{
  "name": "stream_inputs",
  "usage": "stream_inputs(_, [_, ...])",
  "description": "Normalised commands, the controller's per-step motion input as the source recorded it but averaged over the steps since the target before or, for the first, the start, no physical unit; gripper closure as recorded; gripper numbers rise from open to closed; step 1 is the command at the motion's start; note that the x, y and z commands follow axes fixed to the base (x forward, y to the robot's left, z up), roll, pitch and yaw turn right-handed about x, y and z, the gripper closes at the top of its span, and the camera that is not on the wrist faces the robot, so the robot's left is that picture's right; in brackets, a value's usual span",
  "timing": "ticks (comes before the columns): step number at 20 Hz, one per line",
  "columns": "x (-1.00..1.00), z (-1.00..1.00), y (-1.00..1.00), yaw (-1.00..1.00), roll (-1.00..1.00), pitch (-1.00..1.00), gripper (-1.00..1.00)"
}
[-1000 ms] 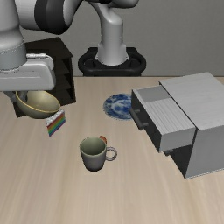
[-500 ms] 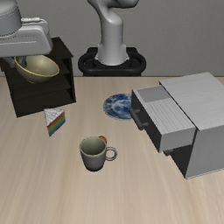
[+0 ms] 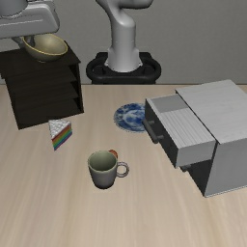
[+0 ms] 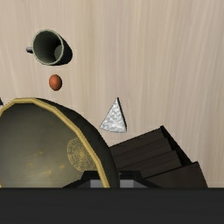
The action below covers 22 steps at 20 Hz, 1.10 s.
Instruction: Pick up the bowl and place it on the top of the wooden shelf
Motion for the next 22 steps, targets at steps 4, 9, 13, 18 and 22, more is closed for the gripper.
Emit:
stream_inputs(4, [-1.0,0.0,0.0,0.0,0.0,0.0,1.0])
stream_inputs(9, [-1.0,0.0,0.0,0.0,0.0,0.0,1.0])
stream_inputs(13, [-1.0,0.0,0.0,0.0,0.0,0.0,1.0])
stream_inputs(18, [-0.4,0.0,-0.2,0.0,0.0,0.0,1.0])
stream_inputs(22, [0.0,-0.75,-0.25,0.0,0.0,0.0,1.0])
